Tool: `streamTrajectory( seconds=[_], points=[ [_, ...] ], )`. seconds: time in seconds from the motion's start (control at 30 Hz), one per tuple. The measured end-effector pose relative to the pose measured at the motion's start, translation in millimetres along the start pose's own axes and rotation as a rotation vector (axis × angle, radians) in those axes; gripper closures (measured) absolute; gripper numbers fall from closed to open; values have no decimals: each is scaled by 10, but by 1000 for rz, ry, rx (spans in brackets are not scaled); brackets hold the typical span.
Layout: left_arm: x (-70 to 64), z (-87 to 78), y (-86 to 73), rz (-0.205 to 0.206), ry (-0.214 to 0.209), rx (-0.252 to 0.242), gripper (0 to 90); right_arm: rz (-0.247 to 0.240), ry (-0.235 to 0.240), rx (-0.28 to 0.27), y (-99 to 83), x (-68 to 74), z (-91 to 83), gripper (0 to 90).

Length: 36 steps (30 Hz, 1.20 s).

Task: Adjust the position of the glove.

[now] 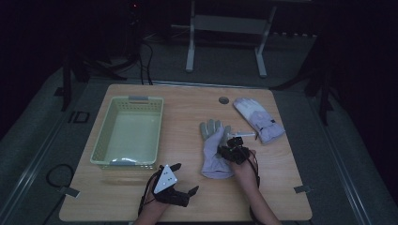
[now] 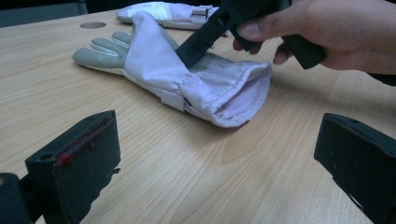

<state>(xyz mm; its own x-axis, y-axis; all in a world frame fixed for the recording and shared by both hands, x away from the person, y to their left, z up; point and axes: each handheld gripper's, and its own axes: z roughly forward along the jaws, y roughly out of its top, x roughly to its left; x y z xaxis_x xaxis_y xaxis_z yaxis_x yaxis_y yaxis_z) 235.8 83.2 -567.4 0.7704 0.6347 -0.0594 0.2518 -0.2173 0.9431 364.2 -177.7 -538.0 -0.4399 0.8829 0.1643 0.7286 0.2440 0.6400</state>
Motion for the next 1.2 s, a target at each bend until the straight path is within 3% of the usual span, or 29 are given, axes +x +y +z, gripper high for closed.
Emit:
streamTrajectory(
  seconds=[0.1,0.3,0.47,0.53,0.77,0.87,1.07,1.2],
  points=[
    [-1,0,1,2,1,1,3,6,-2,-8,-11,-1,-5,683],
    [-3,1,0,5,0,1,3,-45,-7,-23,35,-40,-143,546],
    [-2,1,1,3,-1,2,3,-79,-23,-60,121,-155,-312,572],
    [-2,1,1,2,-1,1,3,-117,-22,-99,198,-278,-438,582],
    [-1,4,1,2,0,2,3,-208,-61,-135,398,-653,-659,579],
    [-1,4,1,1,-1,1,3,-216,-76,-134,457,-751,-686,578],
    [0,3,1,-1,-1,1,3,-185,-120,-127,665,-1096,-707,575],
    [2,0,1,-3,2,0,3,-179,-155,-114,782,-1293,-680,520]
  ],
)
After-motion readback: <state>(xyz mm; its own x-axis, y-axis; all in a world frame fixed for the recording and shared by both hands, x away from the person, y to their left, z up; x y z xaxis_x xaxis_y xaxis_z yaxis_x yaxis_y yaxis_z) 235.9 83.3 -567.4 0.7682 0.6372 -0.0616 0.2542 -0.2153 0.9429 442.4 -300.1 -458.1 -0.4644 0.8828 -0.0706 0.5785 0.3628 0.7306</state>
